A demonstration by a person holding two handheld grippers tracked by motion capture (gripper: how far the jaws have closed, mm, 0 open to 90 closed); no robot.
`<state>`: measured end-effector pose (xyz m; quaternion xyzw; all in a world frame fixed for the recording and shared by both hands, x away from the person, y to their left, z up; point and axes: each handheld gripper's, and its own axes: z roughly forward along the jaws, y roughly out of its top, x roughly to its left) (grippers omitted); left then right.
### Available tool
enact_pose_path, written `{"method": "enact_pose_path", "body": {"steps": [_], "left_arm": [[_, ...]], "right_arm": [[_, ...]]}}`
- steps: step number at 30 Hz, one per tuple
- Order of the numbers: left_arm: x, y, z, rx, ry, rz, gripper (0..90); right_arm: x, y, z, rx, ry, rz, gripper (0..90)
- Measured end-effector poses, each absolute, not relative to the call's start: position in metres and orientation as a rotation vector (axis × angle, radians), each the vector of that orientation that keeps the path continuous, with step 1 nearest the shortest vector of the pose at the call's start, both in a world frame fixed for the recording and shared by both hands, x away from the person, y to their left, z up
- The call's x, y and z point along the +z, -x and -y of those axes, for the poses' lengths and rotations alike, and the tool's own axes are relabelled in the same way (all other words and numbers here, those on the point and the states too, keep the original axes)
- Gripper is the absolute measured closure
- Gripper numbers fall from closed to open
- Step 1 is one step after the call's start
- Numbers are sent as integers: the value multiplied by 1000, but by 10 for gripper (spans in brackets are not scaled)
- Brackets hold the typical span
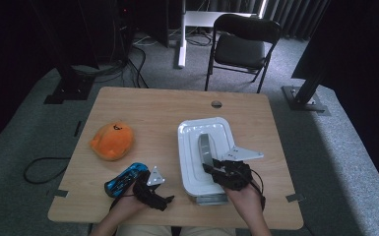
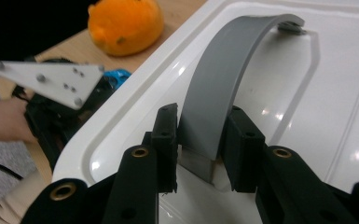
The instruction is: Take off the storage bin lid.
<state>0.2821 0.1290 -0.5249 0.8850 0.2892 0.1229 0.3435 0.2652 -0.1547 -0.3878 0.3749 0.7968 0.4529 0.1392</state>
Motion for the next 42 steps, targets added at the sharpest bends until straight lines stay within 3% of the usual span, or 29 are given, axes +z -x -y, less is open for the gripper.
{"method": "enact_pose_path", "body": {"steps": [26, 42], "left_arm": [[-525, -282, -129, 318, -2301, -752, 7], [-525, -282, -129, 319, -2299, -753, 7]], "right_arm": [[-351, -281, 195, 1313, -1119, -2135, 707], [-348, -288, 235, 1293, -1191, -2029, 712]]}}
